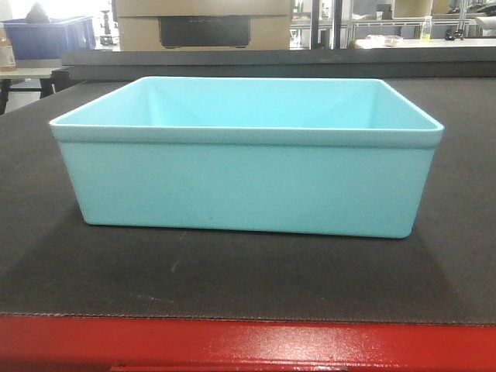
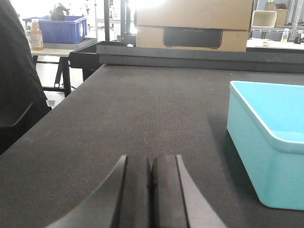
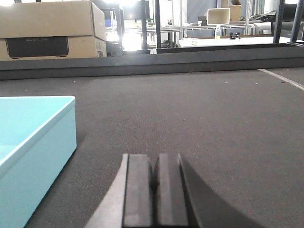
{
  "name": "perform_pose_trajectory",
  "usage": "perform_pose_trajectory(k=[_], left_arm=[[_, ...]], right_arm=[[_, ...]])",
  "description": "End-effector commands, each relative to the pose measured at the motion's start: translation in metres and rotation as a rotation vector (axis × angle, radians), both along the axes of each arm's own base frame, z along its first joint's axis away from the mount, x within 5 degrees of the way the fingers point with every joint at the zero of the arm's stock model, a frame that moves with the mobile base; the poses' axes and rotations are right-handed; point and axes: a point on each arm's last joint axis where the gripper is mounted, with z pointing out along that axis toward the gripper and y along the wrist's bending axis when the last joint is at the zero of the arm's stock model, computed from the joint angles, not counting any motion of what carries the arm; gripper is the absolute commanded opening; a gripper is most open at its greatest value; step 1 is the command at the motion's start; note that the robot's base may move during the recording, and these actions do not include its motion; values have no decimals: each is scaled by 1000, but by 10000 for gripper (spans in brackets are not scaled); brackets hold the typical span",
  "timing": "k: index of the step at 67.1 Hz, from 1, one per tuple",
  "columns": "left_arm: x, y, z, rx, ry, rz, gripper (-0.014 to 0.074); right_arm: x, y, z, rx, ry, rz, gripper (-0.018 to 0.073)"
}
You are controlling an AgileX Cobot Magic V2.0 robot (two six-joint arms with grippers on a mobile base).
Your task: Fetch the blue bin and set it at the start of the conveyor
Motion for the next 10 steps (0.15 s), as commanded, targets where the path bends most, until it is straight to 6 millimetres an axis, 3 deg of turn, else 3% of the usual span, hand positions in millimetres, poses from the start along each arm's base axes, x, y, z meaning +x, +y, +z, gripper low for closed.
perform_pose_trajectory(k=[1,10], left_arm=[[-1,0,3,0,-23,6,-111],[-1,0,3,0,-23,6,-111]], right_arm=[[0,0,2,-14,-25,-6,-162],[0,0,2,-14,-25,-6,-162]])
